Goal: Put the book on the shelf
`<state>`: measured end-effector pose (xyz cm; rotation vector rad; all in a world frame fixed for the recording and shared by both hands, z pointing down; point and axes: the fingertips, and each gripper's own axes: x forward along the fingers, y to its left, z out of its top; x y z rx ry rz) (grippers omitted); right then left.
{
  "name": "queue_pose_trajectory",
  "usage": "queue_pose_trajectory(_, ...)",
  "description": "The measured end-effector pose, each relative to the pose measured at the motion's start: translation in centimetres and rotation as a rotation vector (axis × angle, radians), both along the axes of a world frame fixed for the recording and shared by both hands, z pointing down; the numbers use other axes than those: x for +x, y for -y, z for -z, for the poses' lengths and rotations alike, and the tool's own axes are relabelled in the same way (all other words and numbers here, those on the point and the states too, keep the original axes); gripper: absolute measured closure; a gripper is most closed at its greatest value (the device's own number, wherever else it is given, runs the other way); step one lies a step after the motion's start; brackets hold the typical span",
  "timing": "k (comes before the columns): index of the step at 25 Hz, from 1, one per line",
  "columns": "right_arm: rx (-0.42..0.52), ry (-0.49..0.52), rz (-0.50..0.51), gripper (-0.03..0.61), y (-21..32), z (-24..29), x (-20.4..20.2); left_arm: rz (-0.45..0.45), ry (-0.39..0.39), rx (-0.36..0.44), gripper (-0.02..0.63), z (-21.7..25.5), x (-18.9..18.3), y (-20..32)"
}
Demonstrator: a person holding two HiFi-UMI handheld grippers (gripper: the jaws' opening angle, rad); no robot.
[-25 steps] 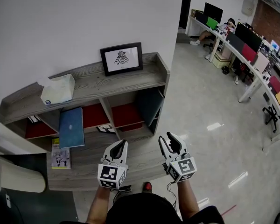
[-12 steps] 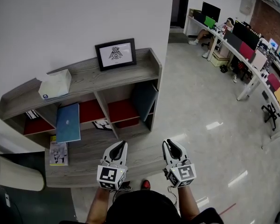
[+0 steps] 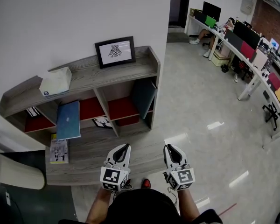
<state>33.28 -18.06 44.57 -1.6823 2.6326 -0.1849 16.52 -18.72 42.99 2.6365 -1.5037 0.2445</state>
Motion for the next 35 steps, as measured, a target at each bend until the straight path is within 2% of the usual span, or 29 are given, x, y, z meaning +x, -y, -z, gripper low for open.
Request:
queue_pose_trajectory(10,-0.024,-0.019,-0.005,0.532,-1.8,-1.5,0.5,-0.011,0.013,-0.035,0.601,-1.4,0.6,-1.3)
queue_pose_trajectory(35,-0.027,-0.011,0.003,0.534,-1.4,-1.8,0.6,0.009,0.016,-0.025,0.601,-0.9,0.4,-0.6)
